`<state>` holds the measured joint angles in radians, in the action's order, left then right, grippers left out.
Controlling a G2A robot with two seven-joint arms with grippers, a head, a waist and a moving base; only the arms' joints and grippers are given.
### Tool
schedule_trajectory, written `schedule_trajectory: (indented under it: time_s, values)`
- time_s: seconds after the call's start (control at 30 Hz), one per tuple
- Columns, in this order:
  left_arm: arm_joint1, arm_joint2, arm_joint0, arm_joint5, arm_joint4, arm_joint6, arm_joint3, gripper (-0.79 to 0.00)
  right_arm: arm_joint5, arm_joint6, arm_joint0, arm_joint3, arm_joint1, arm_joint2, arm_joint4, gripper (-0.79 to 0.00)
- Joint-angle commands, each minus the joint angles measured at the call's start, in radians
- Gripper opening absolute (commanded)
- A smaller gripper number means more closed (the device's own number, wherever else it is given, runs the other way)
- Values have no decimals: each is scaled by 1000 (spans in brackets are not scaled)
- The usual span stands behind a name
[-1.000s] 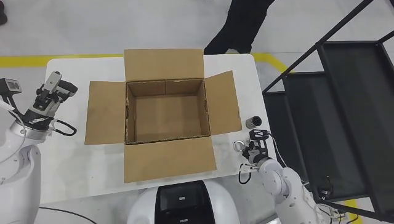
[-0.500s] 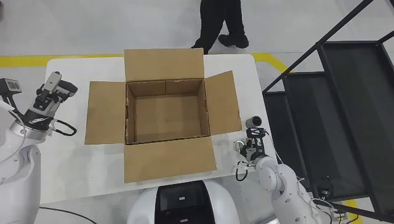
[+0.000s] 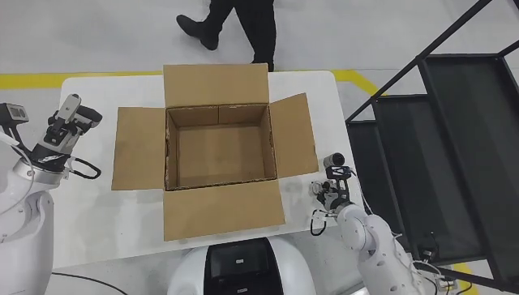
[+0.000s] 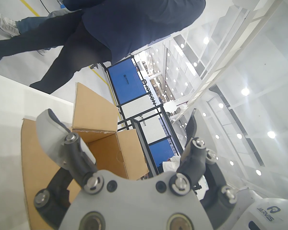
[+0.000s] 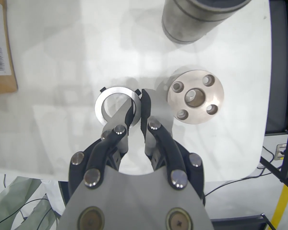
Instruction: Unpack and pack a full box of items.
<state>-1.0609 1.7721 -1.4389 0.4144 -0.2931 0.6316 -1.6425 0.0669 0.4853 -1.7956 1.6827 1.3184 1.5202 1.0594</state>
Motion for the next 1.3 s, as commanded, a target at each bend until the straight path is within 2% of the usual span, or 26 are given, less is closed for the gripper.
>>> schedule_trajectory:
  time_s: [0.0,0.1,0.3,0.5,0.63,0.8,1.27]
  values:
    - [0,0,0,0,0,0,0,0,-21,5,-34,56,-4,33,-31,-785]
    - [0,0,0,0,0,0,0,0,-77,33,-97,159,-10,92,-131,-785]
    - [0,0,0,0,0,0,0,0,-170,97,-198,353,-17,233,-441,-785]
    - [0,0,0,0,0,0,0,0,-244,112,-210,493,-19,253,-631,-785]
    - [0,0,0,0,0,0,0,0,-273,116,-175,539,-21,188,-616,-785]
    - [0,0,0,0,0,0,0,0,-269,90,-97,519,-21,54,-496,-785]
    - [0,0,0,0,0,0,0,0,-155,39,132,361,-7,-276,-208,-785]
